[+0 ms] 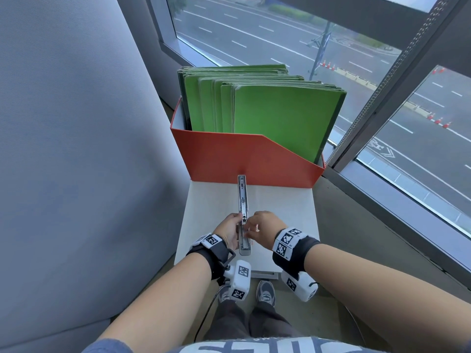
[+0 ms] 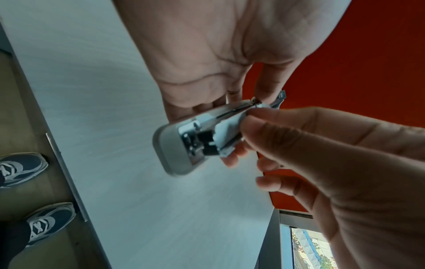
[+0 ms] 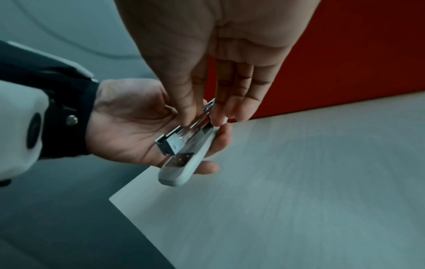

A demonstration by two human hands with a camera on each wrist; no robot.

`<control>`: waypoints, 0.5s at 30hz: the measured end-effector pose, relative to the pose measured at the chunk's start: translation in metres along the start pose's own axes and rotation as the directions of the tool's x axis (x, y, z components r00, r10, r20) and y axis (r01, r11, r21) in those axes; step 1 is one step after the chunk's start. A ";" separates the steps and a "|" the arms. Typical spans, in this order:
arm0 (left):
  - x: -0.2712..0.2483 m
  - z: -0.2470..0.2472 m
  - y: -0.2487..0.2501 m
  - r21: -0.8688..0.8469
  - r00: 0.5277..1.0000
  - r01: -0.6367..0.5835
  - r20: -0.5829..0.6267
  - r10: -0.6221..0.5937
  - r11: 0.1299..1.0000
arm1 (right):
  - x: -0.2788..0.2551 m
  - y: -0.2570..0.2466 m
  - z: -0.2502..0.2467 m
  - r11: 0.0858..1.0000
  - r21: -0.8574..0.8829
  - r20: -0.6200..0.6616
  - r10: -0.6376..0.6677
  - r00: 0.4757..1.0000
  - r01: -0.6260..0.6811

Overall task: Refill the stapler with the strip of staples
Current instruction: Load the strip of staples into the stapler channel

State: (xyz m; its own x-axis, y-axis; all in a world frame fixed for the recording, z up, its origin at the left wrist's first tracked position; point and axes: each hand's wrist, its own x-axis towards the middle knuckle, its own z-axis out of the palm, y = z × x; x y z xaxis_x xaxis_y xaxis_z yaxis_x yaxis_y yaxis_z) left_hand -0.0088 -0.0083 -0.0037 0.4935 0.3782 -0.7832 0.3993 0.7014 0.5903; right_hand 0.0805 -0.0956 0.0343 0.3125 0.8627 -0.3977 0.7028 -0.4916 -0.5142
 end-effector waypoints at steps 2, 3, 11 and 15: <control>0.001 -0.001 -0.001 0.013 1.000 -0.006 -0.005 0.006 1.000 | 0.000 -0.001 -0.004 0.996 -0.085 0.058 -0.030 0.998 0.034; 0.002 -0.001 -0.002 0.016 1.000 -0.016 -0.004 0.016 1.000 | 0.001 0.000 -0.007 0.993 -0.112 0.099 -0.033 0.995 0.044; 0.004 -0.003 -0.001 0.059 0.997 -0.069 0.037 0.067 0.996 | 0.034 0.014 -0.056 0.937 0.270 -0.021 0.235 0.972 -0.221; 0.002 -0.003 -0.008 0.063 0.996 -0.070 0.059 0.066 0.996 | 0.047 0.016 -0.057 0.775 0.523 0.049 0.387 0.921 -0.354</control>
State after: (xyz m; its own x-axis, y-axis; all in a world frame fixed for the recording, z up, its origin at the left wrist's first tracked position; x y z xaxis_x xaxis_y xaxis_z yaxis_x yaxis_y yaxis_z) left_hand -0.0135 -0.0112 -0.0101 0.5634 0.3873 -0.7298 0.4120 0.6339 0.6545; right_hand 0.1432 -0.0561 0.0510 0.5284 0.5978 -0.6028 0.0999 -0.7489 -0.6551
